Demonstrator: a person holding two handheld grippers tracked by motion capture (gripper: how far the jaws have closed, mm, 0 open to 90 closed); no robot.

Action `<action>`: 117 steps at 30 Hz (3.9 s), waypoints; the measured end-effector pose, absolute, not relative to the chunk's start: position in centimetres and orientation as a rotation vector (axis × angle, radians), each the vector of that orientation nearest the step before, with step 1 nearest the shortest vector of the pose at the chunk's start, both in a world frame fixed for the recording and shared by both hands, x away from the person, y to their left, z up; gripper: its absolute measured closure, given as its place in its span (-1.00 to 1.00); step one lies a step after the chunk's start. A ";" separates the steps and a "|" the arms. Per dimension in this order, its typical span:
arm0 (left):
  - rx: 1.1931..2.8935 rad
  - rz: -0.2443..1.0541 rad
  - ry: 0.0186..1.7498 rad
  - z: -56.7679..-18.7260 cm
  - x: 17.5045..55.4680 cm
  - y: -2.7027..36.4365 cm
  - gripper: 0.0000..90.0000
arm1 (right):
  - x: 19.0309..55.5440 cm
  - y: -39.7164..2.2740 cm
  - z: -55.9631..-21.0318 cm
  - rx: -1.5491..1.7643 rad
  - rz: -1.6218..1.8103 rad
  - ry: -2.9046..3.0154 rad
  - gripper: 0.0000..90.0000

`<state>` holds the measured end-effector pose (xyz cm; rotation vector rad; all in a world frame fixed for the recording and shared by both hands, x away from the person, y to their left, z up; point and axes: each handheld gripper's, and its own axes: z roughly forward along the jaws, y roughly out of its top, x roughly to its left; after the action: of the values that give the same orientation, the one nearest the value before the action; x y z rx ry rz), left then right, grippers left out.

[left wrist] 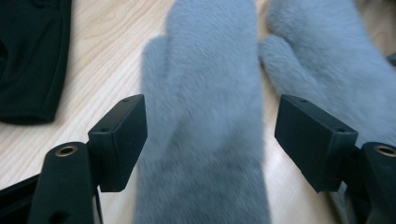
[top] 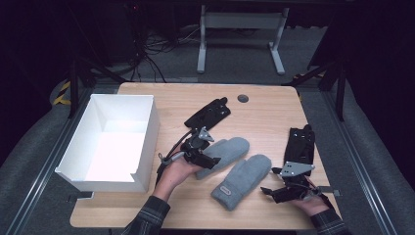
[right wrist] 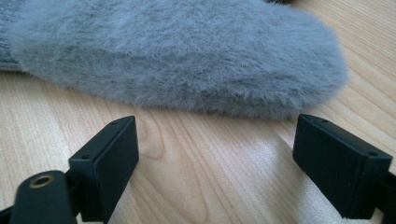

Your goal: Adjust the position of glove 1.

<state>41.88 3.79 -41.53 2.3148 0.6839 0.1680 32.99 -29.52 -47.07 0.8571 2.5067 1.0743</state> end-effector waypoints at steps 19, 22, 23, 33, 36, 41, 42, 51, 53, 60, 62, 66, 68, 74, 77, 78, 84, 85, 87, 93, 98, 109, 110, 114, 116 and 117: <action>2.406 0.095 0.688 -44.5 43.8 2.4 0.37 | 33.0 -29.5 -47.1 0.854 1.072 2.508 -0.67; 2.396 0.090 0.707 -44.2 43.7 2.4 0.58 | 33.0 -29.5 -47.1 0.855 1.073 2.509 -0.67; 2.390 0.080 0.716 -44.1 43.7 2.5 0.66 | 33.0 -29.5 -47.1 0.854 1.072 2.508 -0.67; 2.316 0.078 0.776 -42.2 43.1 3.7 0.84 | 33.0 -29.5 -47.0 0.869 1.073 2.503 -0.63; 2.294 0.076 0.781 -41.4 42.5 4.0 0.84 | 33.1 -29.5 -46.5 0.894 1.050 2.533 -0.53; 2.276 0.068 0.788 -40.6 41.9 4.3 0.84 | 32.2 -28.9 -45.3 0.844 1.103 2.533 0.21; 2.278 0.074 0.783 -40.4 41.8 4.4 0.84 | 32.2 -28.9 -45.3 0.844 1.103 2.533 0.21; 2.267 0.061 0.779 -40.0 41.4 4.5 0.84 | 31.7 -26.2 -45.3 0.725 1.159 2.655 1.00; 2.269 0.061 0.779 -40.0 41.4 4.5 0.84 | 31.9 -25.6 -45.5 0.716 1.148 2.667 1.00; 2.267 0.057 0.778 -39.8 41.3 4.7 0.84 | 33.2 -23.0 -45.8 0.670 1.148 2.683 1.00; 2.267 0.051 0.776 -39.7 41.2 4.7 0.84 | 33.5 -22.3 -45.9 0.660 1.145 2.685 1.00; 2.264 0.047 0.772 -39.4 40.8 4.7 0.84 | 34.1 -21.1 -46.0 0.645 1.148 2.686 1.00; 2.263 0.045 0.766 -39.2 40.5 4.7 0.84 | 34.5 -20.5 -46.1 0.640 1.142 2.690 1.00; 2.258 0.038 0.791 -38.9 40.0 4.5 0.84 | 35.5 -19.1 -46.3 0.637 1.152 2.681 1.00; 2.255 0.041 0.809 -38.7 39.5 4.2 0.84 | 35.7 -18.8 -46.4 0.635 1.149 2.677 1.00; 2.255 0.041 0.809 -38.7 39.5 4.2 0.84 | 35.7 -18.8 -46.4 0.634 1.150 2.677 1.00; 2.256 0.032 0.826 -39.0 38.9 3.4 0.84 | 35.7 -19.1 -46.3 0.639 1.157 2.666 1.00; 2.262 0.027 0.835 -39.3 38.9 3.2 0.84 | 35.7 -19.2 -46.2 0.642 1.157 2.662 1.00; 2.272 0.026 0.837 -39.8 38.9 2.9 0.83 | 35.7 -19.3 -46.2 0.650 1.158 2.659 1.00; 2.302 0.063 0.827 -40.7 38.7 2.0 0.54 | 35.8 -19.6 -46.2 0.655 1.160 2.651 0.99; 2.290 0.081 0.790 -40.5 38.7 2.2 -0.03 | 35.8 -19.8 -46.2 0.660 1.161 2.649 0.90; 2.213 0.157 0.795 -38.6 38.7 5.8 0.30 | 35.5 -21.6 -45.3 0.705 1.173 2.632 0.96; 2.222 0.173 0.825 -38.6 38.7 6.4 0.30 | 35.5 -21.8 -45.2 0.714 1.173 2.630 0.98; 2.237 0.163 0.912 -39.7 38.5 8.0 0.73 | 35.3 -22.4 -44.9 0.726 1.180 2.631 1.00; 2.254 0.148 0.939 -40.4 38.3 8.4 0.78 | 35.2 -22.3 -44.8 0.717 1.184 2.636 1.00; 2.258 0.143 0.938 -40.6 38.2 8.5 0.82 | 35.1 -22.1 -44.9 0.711 1.178 2.643 1.00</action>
<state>38.24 8.46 -40.61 2.2583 0.9381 0.1428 35.12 -22.14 -44.86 0.7110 2.6428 1.1777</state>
